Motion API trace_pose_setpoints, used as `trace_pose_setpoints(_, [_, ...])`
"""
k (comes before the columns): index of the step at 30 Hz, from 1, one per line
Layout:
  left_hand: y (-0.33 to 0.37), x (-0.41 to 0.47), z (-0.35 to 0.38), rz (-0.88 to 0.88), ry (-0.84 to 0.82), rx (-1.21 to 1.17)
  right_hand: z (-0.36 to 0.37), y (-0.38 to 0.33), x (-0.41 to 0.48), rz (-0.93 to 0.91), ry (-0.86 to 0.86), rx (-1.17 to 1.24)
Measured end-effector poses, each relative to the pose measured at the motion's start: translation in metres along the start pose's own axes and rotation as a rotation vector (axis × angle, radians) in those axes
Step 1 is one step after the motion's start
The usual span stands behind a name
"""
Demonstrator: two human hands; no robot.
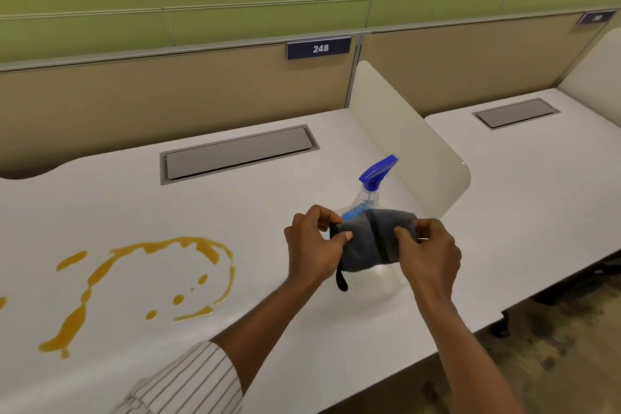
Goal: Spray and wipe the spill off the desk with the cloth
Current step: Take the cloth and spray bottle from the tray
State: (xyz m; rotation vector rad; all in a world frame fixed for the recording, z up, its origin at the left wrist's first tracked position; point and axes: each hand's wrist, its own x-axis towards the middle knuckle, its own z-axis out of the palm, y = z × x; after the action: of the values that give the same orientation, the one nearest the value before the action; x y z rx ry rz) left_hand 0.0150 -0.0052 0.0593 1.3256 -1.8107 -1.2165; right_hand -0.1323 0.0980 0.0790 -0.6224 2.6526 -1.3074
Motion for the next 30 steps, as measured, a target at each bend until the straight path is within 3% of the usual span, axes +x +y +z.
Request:
trace_pose_setpoints(5, [-0.007,-0.023,-0.060,0.012,0.048,-0.075,-0.017,-0.048,-0.022,-0.135,-0.110,0.214])
trace_pose_setpoints(10, [-0.030,-0.060,-0.122,-0.006,0.028,-0.033,-0.013,-0.093,-0.058,-0.217,-0.328,0.454])
trace_pose_setpoints(16, [-0.045,-0.100,-0.188,0.017,0.083,0.133,0.014,-0.130,-0.106,-0.429,-0.634,0.434])
trace_pose_setpoints(20, [-0.031,-0.105,-0.229,0.222,0.426,0.127,0.032,-0.152,-0.135,-0.598,-0.841,0.375])
trace_pose_setpoints(23, [-0.023,-0.100,-0.253,0.394,0.449,0.103,0.042,-0.166,-0.154,-0.694,-0.940,0.364])
trace_pose_setpoints(27, [-0.030,-0.098,-0.255,0.387,0.340,-0.002,0.050,-0.183,-0.184,-0.790,-0.956,0.402])
trace_pose_setpoints(30, [-0.041,-0.099,-0.255,0.347,0.442,-0.207,0.049,-0.190,-0.206,-0.798,-0.929,0.435])
